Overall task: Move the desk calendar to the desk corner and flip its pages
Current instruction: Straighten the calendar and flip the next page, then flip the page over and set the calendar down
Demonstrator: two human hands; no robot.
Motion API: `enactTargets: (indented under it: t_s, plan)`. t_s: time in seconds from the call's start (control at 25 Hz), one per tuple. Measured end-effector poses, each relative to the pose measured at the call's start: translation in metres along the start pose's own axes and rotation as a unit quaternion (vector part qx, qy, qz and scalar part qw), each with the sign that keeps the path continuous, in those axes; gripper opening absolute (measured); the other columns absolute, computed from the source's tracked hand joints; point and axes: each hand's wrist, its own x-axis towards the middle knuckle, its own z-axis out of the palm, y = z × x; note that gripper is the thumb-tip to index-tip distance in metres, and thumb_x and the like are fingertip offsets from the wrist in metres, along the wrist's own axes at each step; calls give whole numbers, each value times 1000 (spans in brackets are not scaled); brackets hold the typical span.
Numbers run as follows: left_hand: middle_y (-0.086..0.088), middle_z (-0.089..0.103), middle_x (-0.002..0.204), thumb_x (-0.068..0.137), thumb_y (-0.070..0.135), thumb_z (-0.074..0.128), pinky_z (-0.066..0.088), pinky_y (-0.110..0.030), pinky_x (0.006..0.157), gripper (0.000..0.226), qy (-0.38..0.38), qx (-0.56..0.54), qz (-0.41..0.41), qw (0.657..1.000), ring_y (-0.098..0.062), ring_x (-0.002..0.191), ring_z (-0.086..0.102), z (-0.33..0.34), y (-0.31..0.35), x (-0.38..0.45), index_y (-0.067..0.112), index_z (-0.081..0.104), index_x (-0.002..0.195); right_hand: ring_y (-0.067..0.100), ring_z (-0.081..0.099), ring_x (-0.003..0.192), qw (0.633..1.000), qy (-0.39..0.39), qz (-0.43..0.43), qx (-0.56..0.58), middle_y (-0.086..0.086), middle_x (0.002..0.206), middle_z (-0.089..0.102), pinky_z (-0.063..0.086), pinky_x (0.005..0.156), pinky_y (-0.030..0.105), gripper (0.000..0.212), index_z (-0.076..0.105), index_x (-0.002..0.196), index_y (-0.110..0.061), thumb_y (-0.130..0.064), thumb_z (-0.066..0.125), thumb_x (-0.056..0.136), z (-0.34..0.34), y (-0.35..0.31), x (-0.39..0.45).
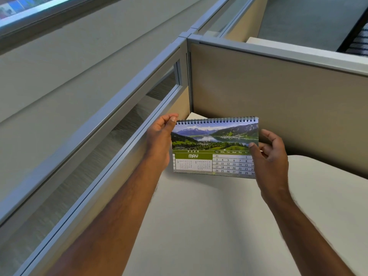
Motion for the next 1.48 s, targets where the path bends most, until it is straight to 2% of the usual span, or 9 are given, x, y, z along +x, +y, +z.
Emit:
enactTargets:
  t_s: [0.32,0.48,0.64,0.84,0.96,1.08,1.16,1.32,1.48]
  plan:
    - [-16,80,95,101,33,58,63,-33,57,25,-63,-39,-33,997,-33,73,78,-12,6,-7,16,76,104,-4,71,80,995,-12,-15,95,-19,89,77,52,65,13,21,71,112,-22,-25,55,100,-6,-56,7]
    - [-6,80,86,104,23,50,62,-29,59,26,-84,-55,-11,995,-23,76,79,-13,6,-4,16,74,98,2,71,78,996,-18,11,88,-10,90,77,54,65,21,44,74,109,-24,-51,40,102,-2,-79,13]
    - [4,80,86,98,0,55,54,-20,63,22,-71,-16,38,997,-5,74,73,-9,1,-2,13,71,106,12,72,99,991,-46,29,124,2,108,77,56,90,34,68,71,115,-22,-63,20,99,5,-87,20]
    - [9,84,93,102,18,64,59,-17,62,11,-22,-28,32,999,-4,78,78,2,2,-1,23,71,108,8,62,123,985,-85,27,145,-9,120,75,37,109,37,78,61,134,-24,-66,8,96,10,-81,21]
    - [6,84,89,102,20,64,61,-23,59,9,4,-25,10,1000,-8,74,79,7,2,3,20,72,107,3,58,128,987,-105,7,122,-13,131,68,38,108,30,60,50,144,-27,-58,20,101,13,-77,28]
    - [1,84,91,102,20,64,61,-27,58,11,22,-36,-11,999,-13,75,80,11,3,5,15,71,108,-9,65,110,990,-128,-8,61,-29,121,66,51,81,10,59,32,154,-28,-40,47,98,13,-69,31]
    - [1,84,88,102,20,64,61,-27,56,9,26,-47,-15,998,-13,73,80,14,3,5,15,71,105,2,69,109,988,-143,-52,-18,-20,134,61,58,77,19,61,24,155,-37,-25,48,100,10,-56,27]
    - [1,84,88,102,20,64,60,-24,53,10,38,-50,-14,998,-13,71,80,16,2,4,15,70,107,15,50,125,948,-107,-167,-248,-2,146,52,53,81,15,51,45,145,-29,-6,49,99,13,-41,33]
    - [-10,78,111,100,15,65,59,-22,55,27,54,-54,15,997,-9,72,79,18,2,4,17,59,126,19,40,134,916,-109,-213,-321,1,145,54,32,93,11,46,54,138,-22,2,48,99,13,-33,41]
